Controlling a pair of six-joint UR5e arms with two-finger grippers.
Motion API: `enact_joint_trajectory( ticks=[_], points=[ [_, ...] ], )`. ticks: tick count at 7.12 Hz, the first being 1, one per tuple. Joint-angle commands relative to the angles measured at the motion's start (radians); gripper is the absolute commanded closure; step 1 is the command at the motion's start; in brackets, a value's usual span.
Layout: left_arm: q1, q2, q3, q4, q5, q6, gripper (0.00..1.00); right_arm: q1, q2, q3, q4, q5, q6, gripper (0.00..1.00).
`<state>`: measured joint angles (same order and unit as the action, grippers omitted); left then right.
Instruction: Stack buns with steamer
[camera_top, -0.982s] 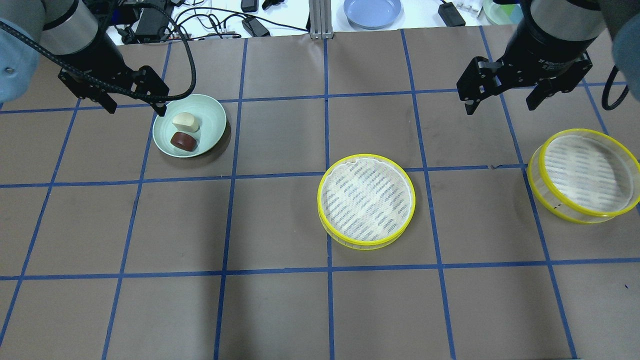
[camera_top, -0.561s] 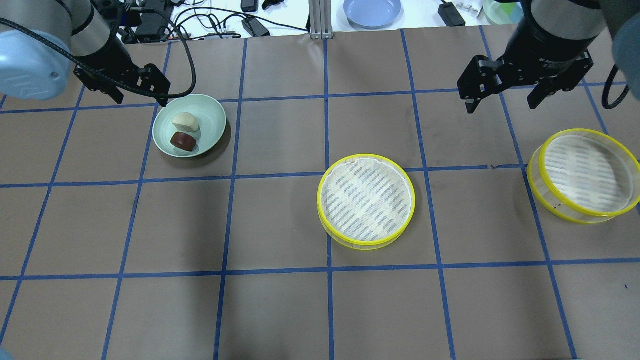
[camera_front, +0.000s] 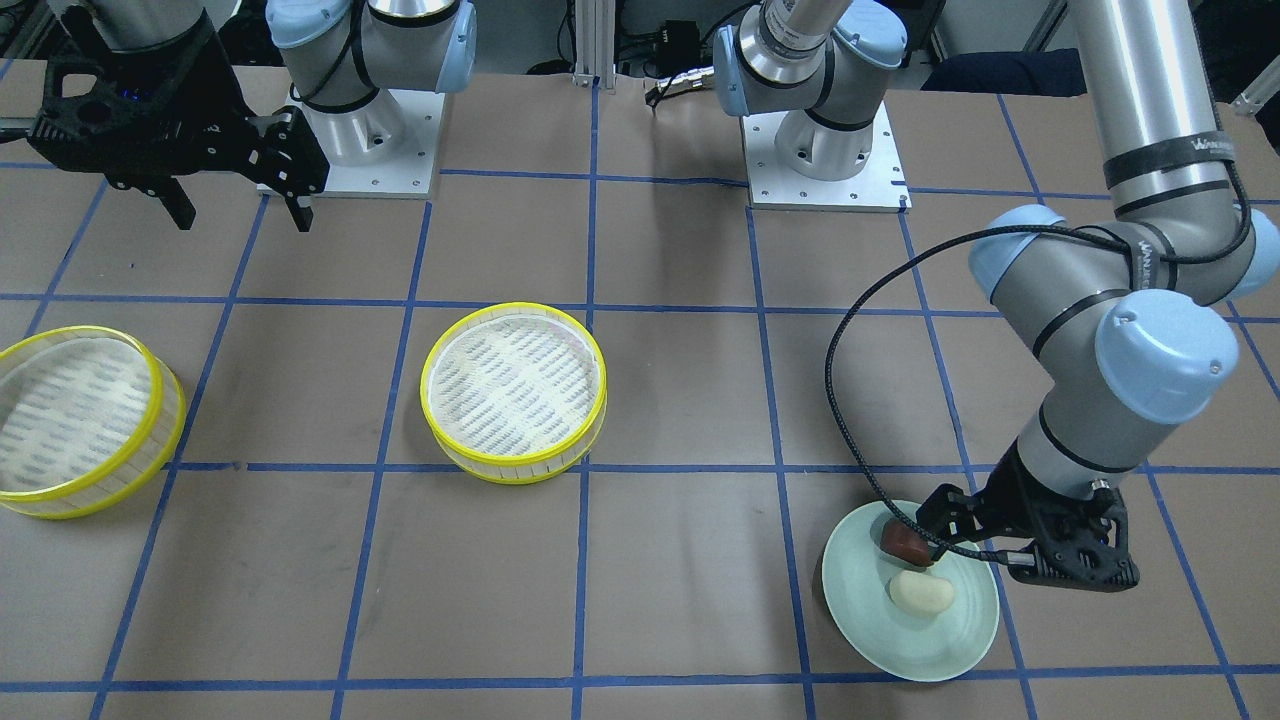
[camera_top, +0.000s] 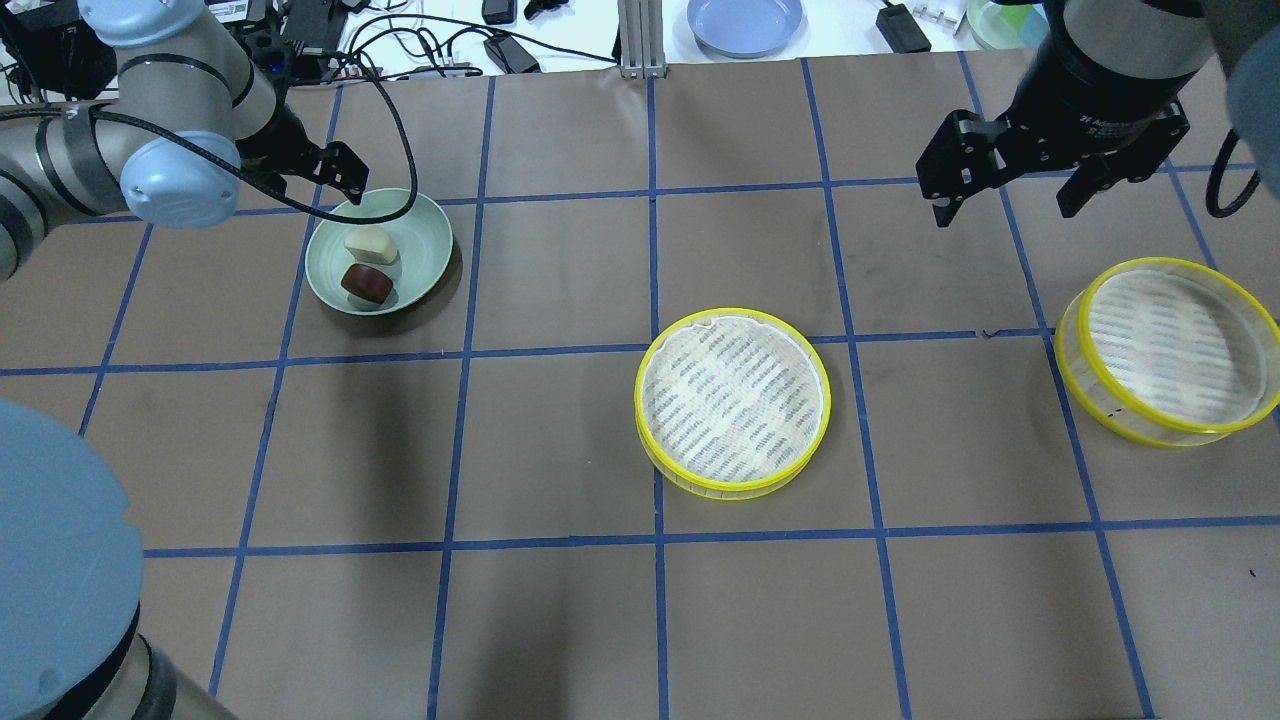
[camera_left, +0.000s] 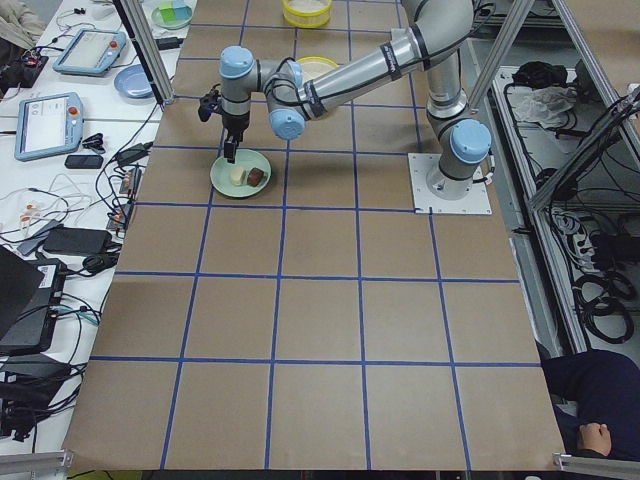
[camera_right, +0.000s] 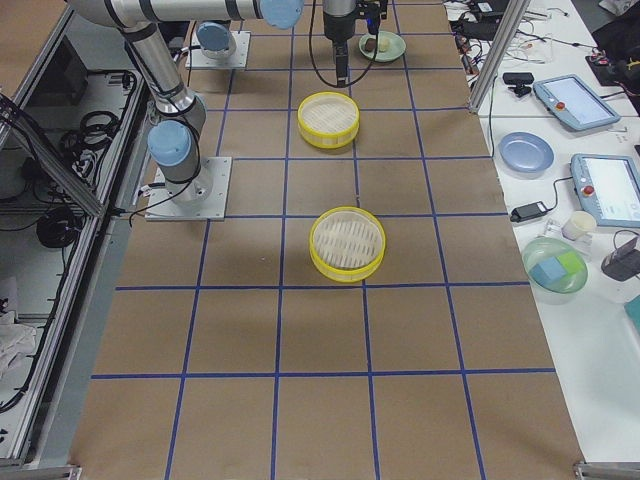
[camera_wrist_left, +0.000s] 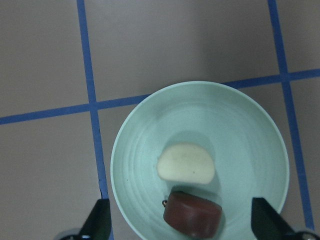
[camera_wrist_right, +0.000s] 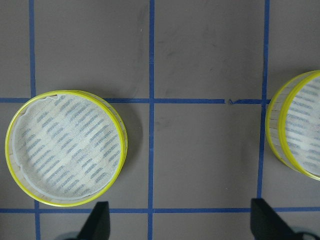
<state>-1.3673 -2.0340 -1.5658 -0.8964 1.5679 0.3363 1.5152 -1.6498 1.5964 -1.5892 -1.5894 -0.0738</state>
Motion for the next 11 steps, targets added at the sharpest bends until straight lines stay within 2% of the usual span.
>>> enact_joint_trajectory(
  ticks=[1, 3, 4, 5, 6, 8, 9, 11],
  points=[
    [0.001, -0.096, 0.003, 0.109, -0.035, 0.000, 0.00, -0.001, 0.001, -0.001, -0.002, -0.006, 0.002, 0.01],
    [0.001, -0.150, 0.004, 0.117, -0.055, 0.003, 0.00, -0.006, 0.008, -0.001, -0.005, -0.001, -0.009, 0.04],
    [0.001, -0.153, 0.001, 0.114, -0.060, 0.001, 0.00, -0.048, 0.008, -0.001, 0.006, -0.010, -0.018, 0.03],
    [0.001, -0.161, 0.000, 0.111, -0.055, 0.003, 0.00, -0.150, 0.008, 0.006, 0.027, 0.002, -0.049, 0.03],
    [0.001, -0.164, 0.000, 0.111, -0.051, 0.009, 0.09, -0.241, 0.010, 0.010, 0.035, 0.006, -0.113, 0.02],
    [0.001, -0.167, -0.002, 0.105, -0.049, 0.007, 0.65, -0.367, 0.059, 0.011, 0.028, -0.012, -0.365, 0.00],
    [0.001, -0.172, -0.002, 0.103, -0.049, 0.006, 0.99, -0.441, 0.079, 0.013, 0.015, -0.003, -0.404, 0.00],
    [0.001, -0.160, 0.004, 0.103, -0.046, 0.003, 1.00, -0.516, 0.183, 0.011, -0.107, -0.006, -0.537, 0.07]
  ],
)
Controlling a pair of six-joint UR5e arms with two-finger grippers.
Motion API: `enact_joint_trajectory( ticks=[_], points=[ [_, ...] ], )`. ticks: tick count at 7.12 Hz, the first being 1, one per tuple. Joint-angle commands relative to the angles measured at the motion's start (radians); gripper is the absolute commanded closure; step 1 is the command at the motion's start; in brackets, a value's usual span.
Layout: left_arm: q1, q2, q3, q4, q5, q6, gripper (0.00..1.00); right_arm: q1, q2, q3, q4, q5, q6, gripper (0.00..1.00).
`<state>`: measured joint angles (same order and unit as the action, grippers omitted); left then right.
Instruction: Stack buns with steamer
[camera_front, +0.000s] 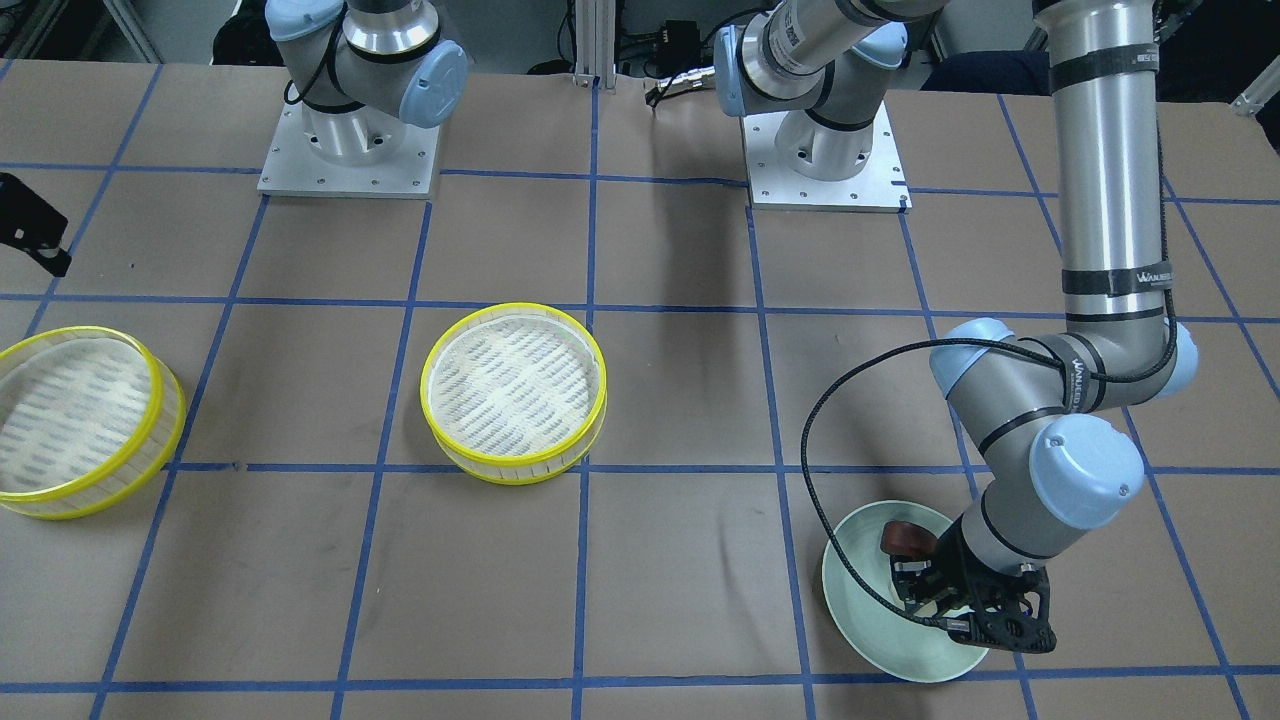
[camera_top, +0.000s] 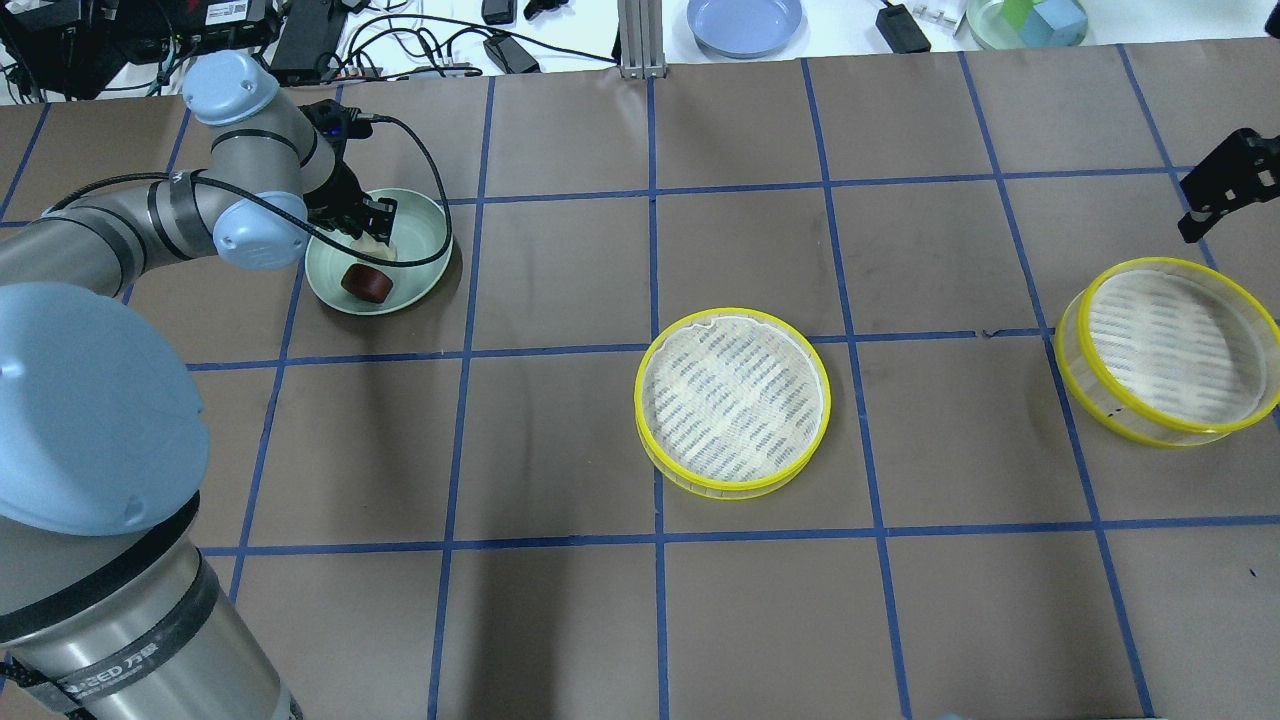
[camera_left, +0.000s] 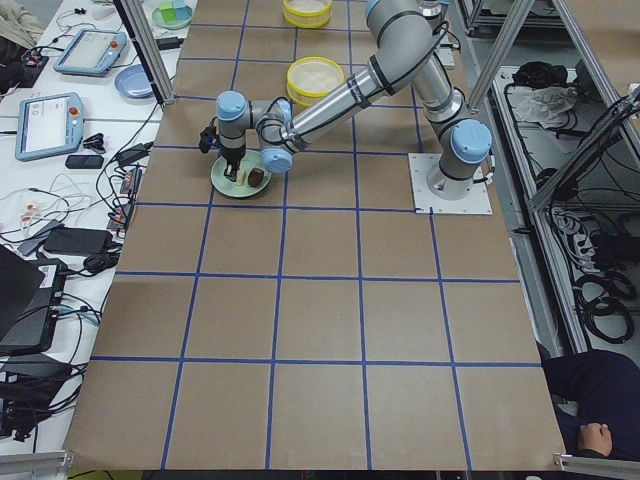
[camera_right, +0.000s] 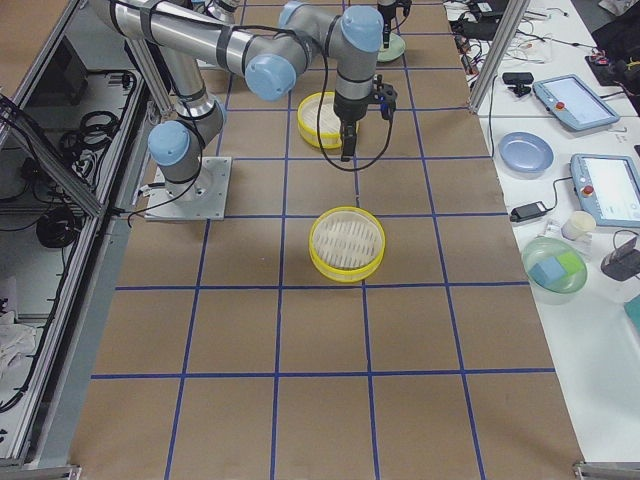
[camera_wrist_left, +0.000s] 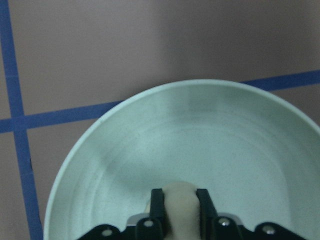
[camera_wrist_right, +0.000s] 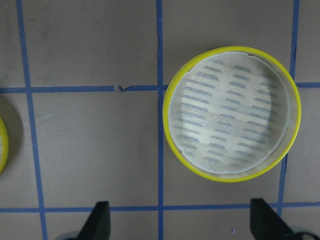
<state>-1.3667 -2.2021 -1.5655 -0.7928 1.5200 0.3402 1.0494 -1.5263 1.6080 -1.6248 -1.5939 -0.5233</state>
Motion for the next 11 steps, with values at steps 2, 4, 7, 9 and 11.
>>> enact_joint_trajectory(
  ticks=[2, 4, 7, 9, 11],
  points=[
    [-0.021, 0.068, 0.019, -0.057, -0.004, -0.076, 1.00, -0.155, 0.252, 0.001, -0.270, 0.012, -0.267, 0.01],
    [-0.121, 0.148, 0.022, -0.126, -0.003, -0.157, 1.00, -0.206, 0.375, 0.001, -0.386, 0.008, -0.291, 0.01],
    [-0.326, 0.211, 0.012, -0.203, -0.009, -0.496, 1.00, -0.226, 0.443, 0.018, -0.403, 0.009, -0.305, 0.41],
    [-0.492, 0.219, -0.028, -0.229, -0.096, -0.706, 1.00, -0.226, 0.459, 0.020, -0.431, -0.001, -0.304, 0.57],
    [-0.593, 0.214, -0.105, -0.217, -0.217, -0.790, 1.00, -0.226, 0.462, 0.020, -0.435, -0.001, -0.305, 0.82]
  ],
)
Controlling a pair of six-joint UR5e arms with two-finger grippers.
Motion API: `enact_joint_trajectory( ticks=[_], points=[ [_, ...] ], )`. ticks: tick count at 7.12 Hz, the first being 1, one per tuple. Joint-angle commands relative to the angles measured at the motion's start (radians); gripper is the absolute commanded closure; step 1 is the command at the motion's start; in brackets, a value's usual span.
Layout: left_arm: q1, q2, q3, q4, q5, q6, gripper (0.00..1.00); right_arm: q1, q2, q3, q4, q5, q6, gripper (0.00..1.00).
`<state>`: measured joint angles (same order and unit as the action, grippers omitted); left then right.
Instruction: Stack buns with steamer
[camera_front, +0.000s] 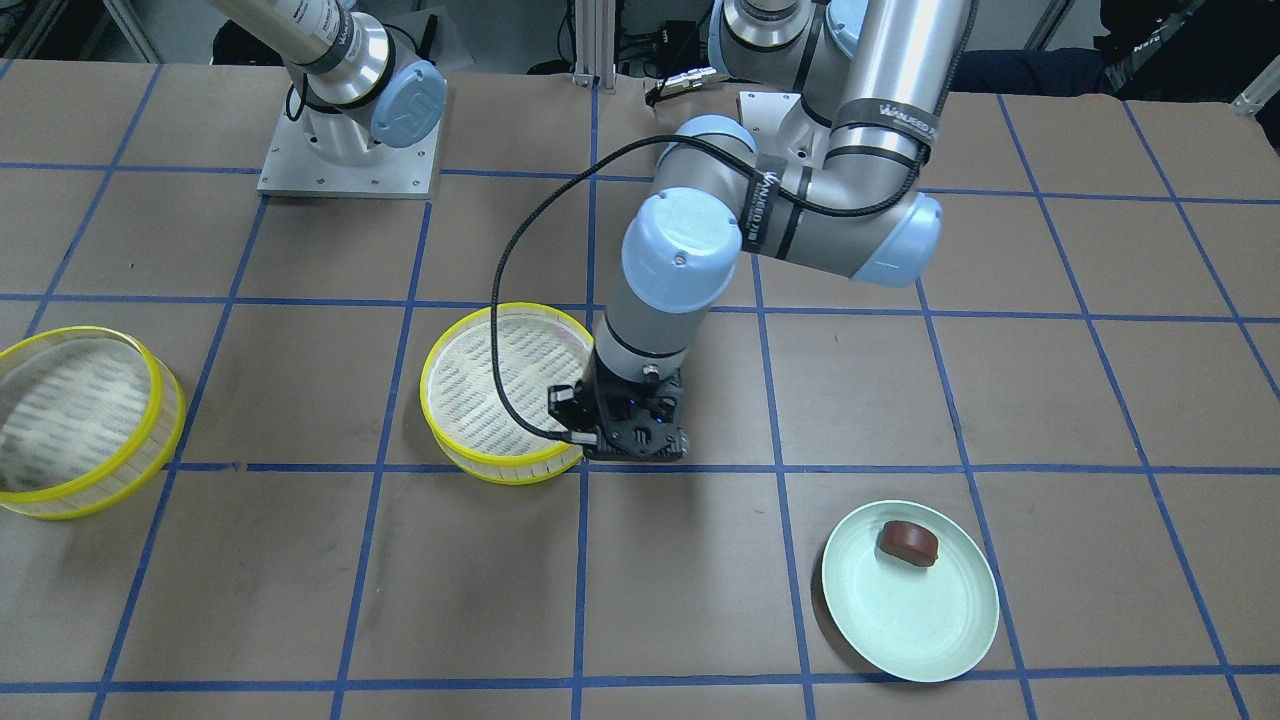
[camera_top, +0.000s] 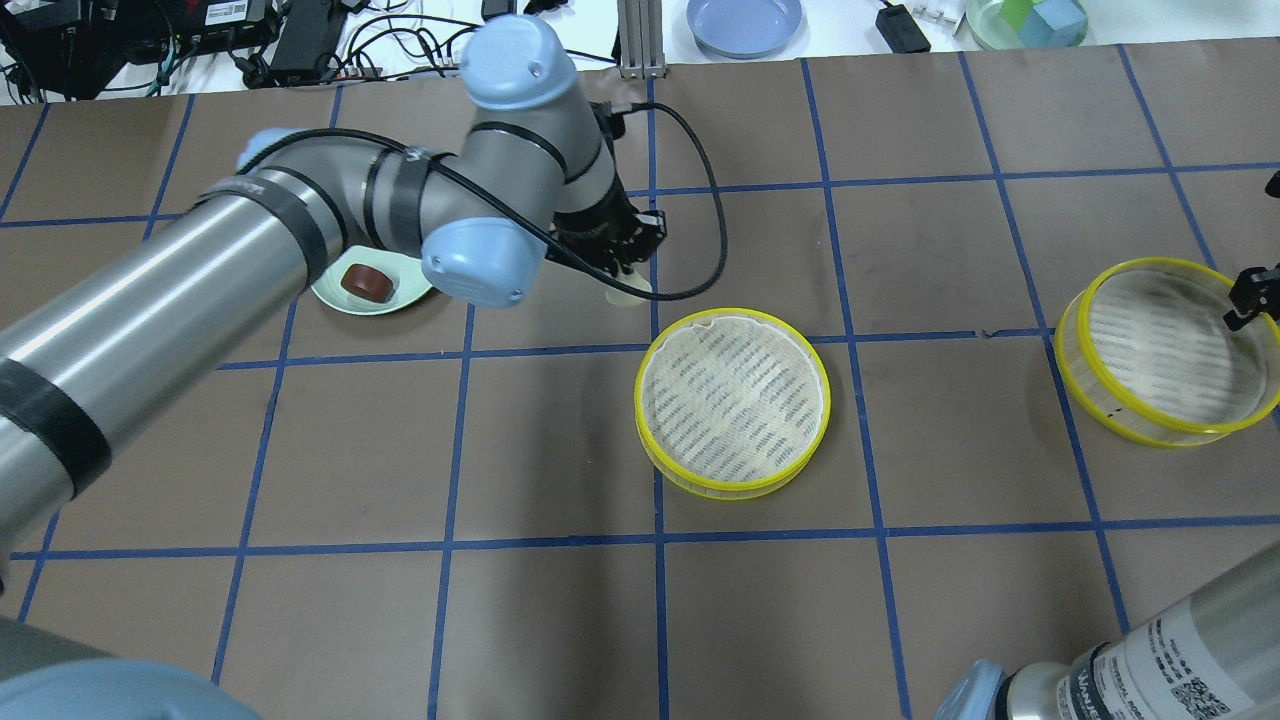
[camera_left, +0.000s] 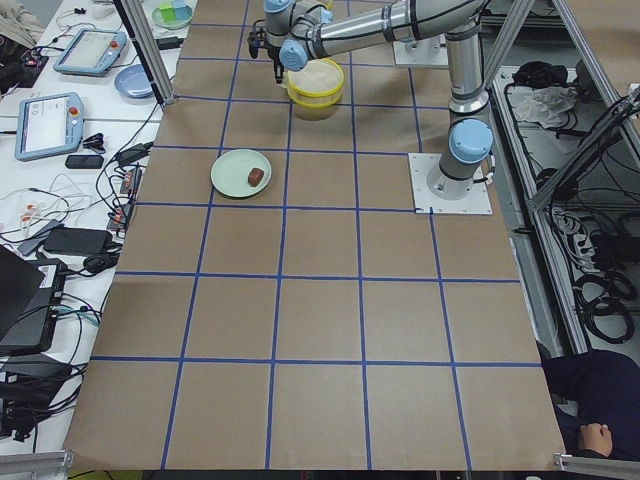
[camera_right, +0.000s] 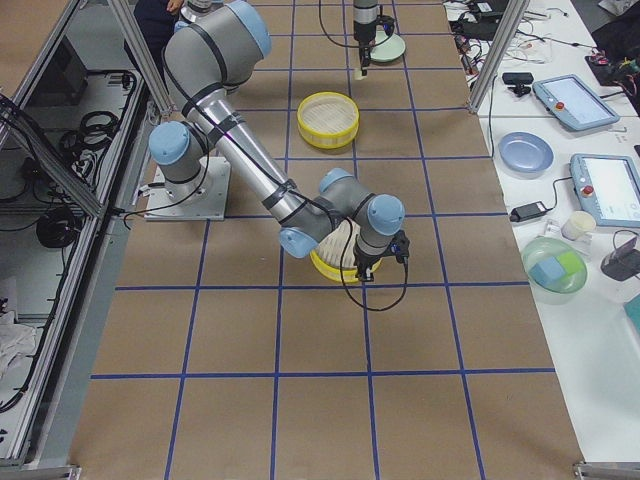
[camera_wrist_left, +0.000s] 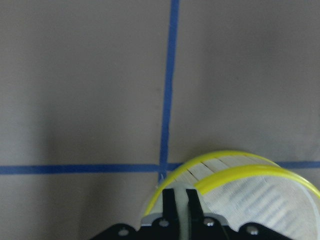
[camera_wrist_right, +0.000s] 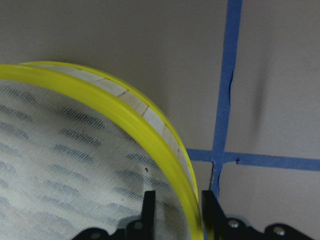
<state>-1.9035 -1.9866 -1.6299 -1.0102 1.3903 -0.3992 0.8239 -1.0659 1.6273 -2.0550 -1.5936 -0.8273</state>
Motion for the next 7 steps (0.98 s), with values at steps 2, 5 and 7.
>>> enact_joint_trajectory(
  ticks=[2, 5, 7],
  points=[
    [-0.060, -0.006, -0.096, -0.001, -0.088, -0.029, 1.00, -0.002, -0.012, -0.001, -0.005, -0.020, -0.001, 1.00],
    [-0.057, -0.020, -0.096, 0.001, -0.054, -0.027, 0.33, 0.020, -0.092, -0.012, 0.015, -0.013, 0.025, 1.00],
    [-0.057, -0.017, -0.087, 0.005, -0.053, -0.038, 0.00, 0.090, -0.155, -0.010, 0.093, -0.020, 0.098, 1.00]
  ],
)
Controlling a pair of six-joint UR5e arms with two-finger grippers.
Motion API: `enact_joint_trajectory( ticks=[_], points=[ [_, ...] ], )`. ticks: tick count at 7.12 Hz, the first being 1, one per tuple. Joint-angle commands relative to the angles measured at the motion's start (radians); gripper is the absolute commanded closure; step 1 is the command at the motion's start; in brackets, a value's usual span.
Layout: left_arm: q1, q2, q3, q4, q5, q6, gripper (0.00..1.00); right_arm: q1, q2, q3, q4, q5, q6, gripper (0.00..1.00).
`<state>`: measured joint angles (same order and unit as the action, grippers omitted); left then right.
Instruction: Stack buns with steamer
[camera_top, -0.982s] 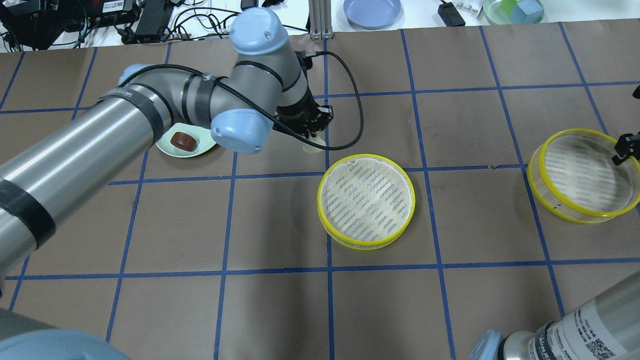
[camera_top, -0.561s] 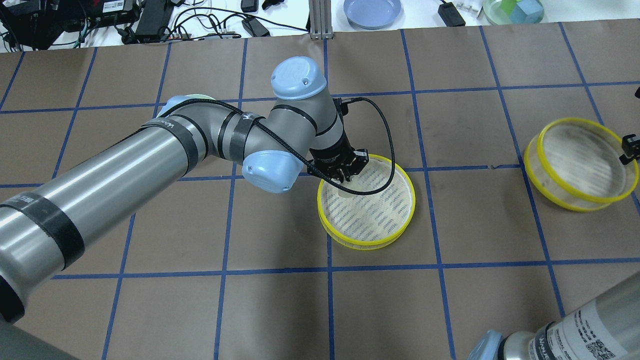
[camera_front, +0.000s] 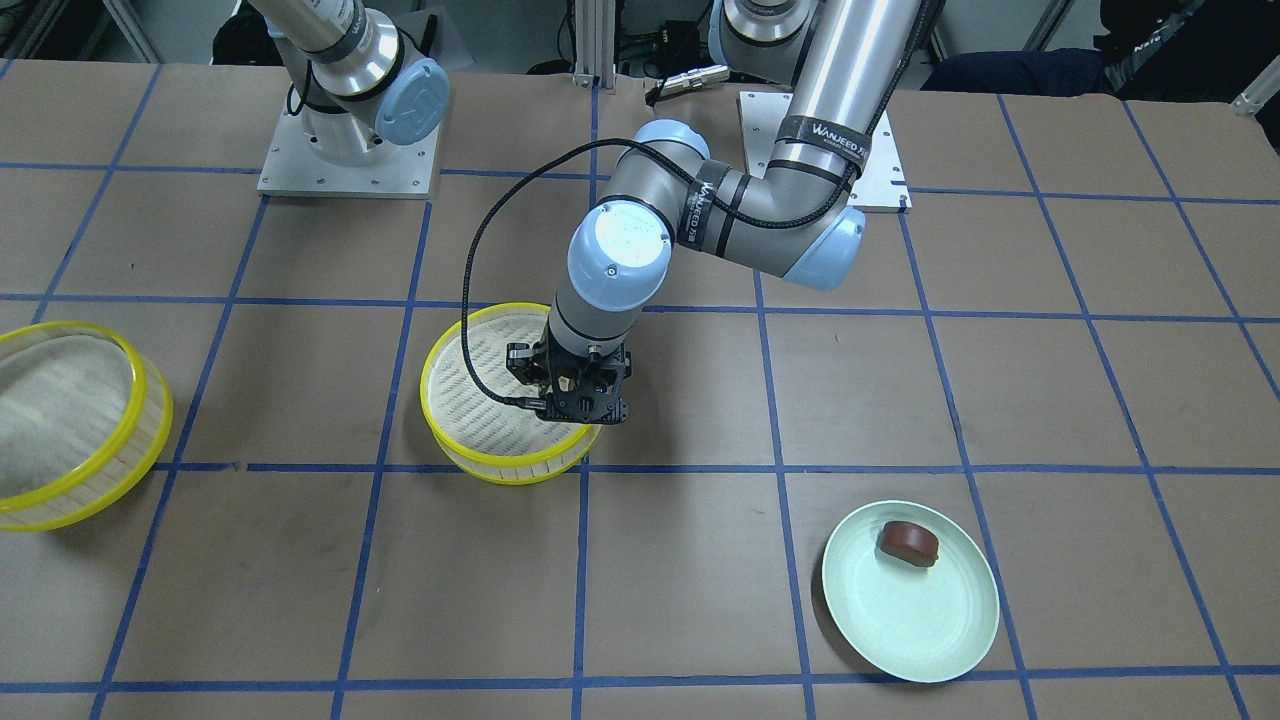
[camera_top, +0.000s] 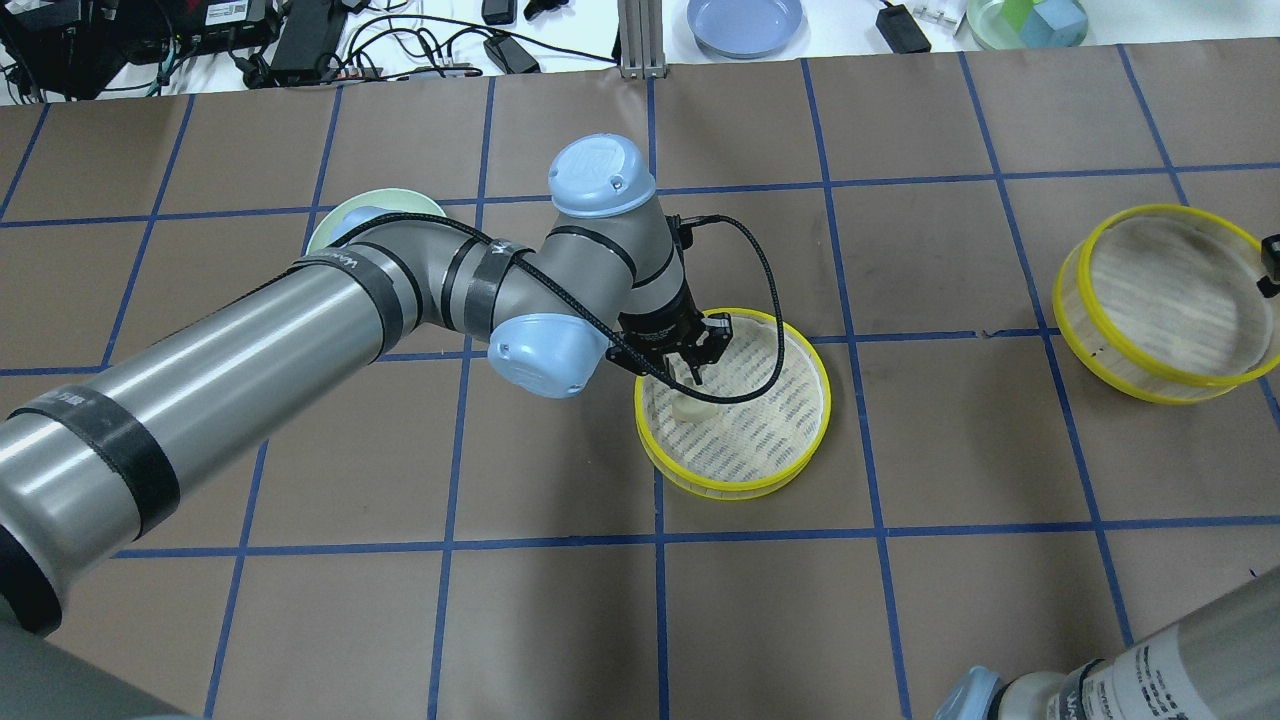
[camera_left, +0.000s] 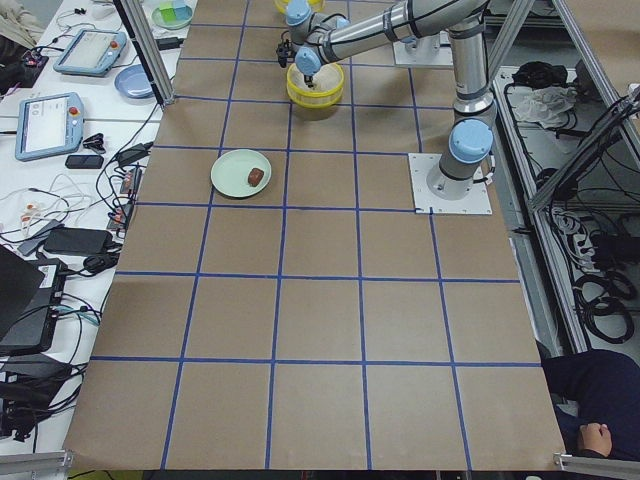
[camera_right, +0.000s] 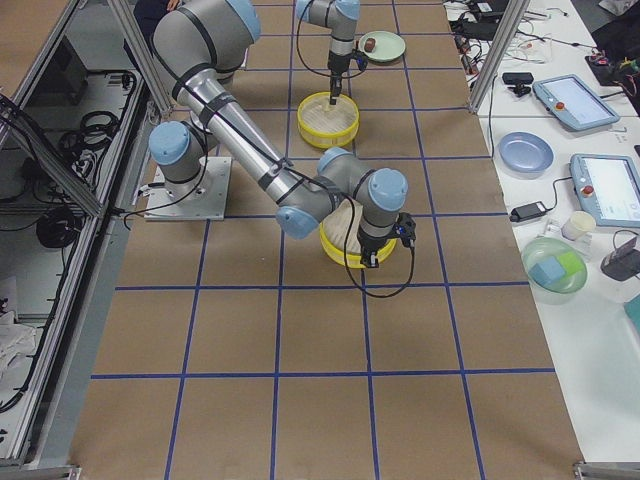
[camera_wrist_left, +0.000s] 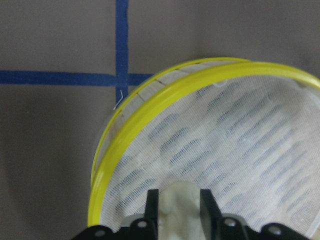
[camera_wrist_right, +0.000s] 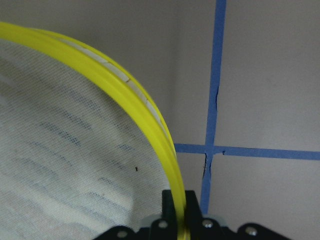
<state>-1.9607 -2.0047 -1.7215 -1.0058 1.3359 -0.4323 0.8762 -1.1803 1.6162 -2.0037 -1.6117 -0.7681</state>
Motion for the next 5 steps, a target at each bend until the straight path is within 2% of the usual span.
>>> enact_joint_trajectory(
  ticks=[1, 3, 4, 5],
  points=[
    [0.002, 0.003, 0.008, 0.001, 0.003, -0.005, 0.00, 0.067, -0.060, 0.002, 0.072, -0.004, 0.108, 1.00],
    [0.047, 0.046, 0.026, -0.014, 0.011, 0.004, 0.00, 0.160, -0.122, 0.010, 0.168, -0.001, 0.246, 1.00],
    [0.096, 0.072, 0.043, -0.016, 0.059, 0.030, 0.00, 0.202, -0.148, 0.011, 0.189, 0.002, 0.313, 1.00],
    [0.162, 0.092, 0.048, -0.019, 0.071, 0.143, 0.00, 0.252, -0.163, 0.011, 0.216, 0.001, 0.385, 1.00]
  ],
)
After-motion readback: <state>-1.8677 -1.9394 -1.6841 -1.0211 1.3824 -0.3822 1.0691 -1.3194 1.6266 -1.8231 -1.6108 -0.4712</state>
